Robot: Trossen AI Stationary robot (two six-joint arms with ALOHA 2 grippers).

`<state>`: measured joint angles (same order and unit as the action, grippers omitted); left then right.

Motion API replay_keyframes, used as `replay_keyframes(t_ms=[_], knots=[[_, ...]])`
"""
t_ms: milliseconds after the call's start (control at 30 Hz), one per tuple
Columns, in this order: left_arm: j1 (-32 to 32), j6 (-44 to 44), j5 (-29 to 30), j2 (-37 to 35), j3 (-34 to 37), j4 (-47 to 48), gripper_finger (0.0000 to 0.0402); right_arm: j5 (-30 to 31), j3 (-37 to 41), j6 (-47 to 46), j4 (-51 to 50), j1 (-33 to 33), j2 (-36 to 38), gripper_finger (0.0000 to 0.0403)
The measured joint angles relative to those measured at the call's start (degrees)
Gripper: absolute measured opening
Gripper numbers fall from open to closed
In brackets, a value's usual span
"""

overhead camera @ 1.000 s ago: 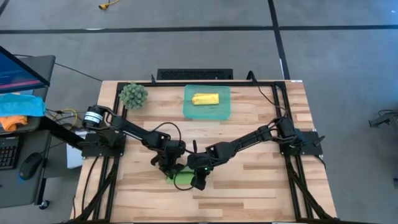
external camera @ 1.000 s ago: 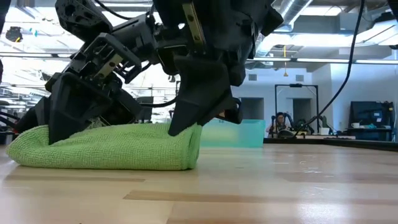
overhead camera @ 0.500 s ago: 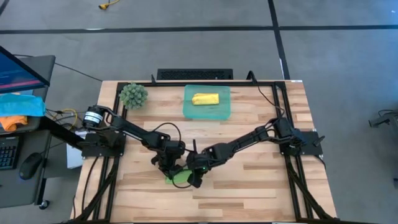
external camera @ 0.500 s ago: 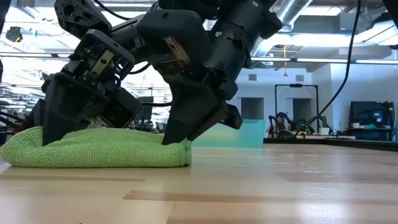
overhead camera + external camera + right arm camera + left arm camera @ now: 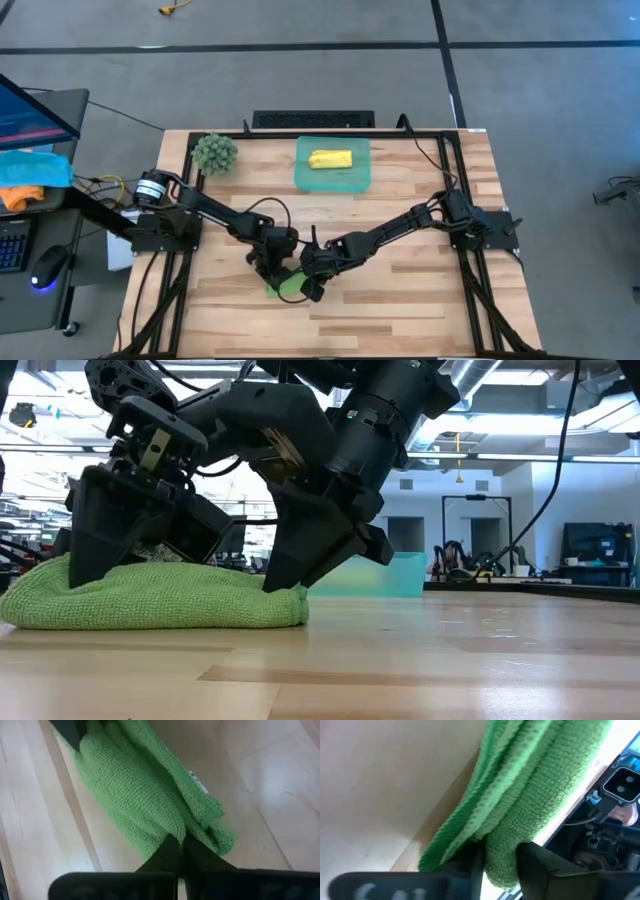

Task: Roll microfiber towels into tight, uniform cylinder then place into a basket
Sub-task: Roll the green microfiber cloth

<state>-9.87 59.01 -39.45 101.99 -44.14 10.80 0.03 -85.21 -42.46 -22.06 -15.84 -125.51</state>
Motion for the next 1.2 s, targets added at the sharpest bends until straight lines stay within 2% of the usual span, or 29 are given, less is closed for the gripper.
replay_keyframes(t_ms=[233,400,667,733,800,900,1000,1100,1200], knots=[[-0.18,-6.75,-1.86,-0.52,-0.04,-0.14,0.0142,-0.02,0.00,-0.48,0.07,0.00,0.00,0.0021],[-0.59,-10.91,3.36,-4.54,0.11,2.58,0.0143,0.24,0.02,-1.26,0.24,0.04,0.00,0.0022],[-2.35,-14.53,16.57,-17.19,0.20,17.08,0.0133,0.45,0.04,-1.77,0.31,0.17,-0.02,0.0024],[-3.93,-14.61,19.22,-20.70,0.16,18.39,0.0132,0.42,0.06,-1.81,0.39,0.17,-0.02,0.0025],[-6.65,-15.64,24.43,-24.21,0.11,18.21,0.0132,0.37,0.07,-1.84,0.37,0.19,-0.02,0.0022],[-12.41,-19.66,34.50,-27.99,0.25,14.64,0.0132,0.26,0.07,-1.86,0.38,0.20,-0.02,0.0017],[-17.88,-24.25,42.91,-28.53,0.94,8.77,0.0132,0.20,0.07,-1.86,0.42,0.22,-0.02,0.0020],[-21.32,-27.75,47.19,-26.49,1.83,2.24,0.0132,0.13,0.09,-2.51,0.53,0.22,-0.02,0.0027],[-22.58,-30.31,48.62,-22.94,2.05,-1.22,0.0132,0.07,0.13,-2.56,0.62,0.22,-0.02,0.0026]])
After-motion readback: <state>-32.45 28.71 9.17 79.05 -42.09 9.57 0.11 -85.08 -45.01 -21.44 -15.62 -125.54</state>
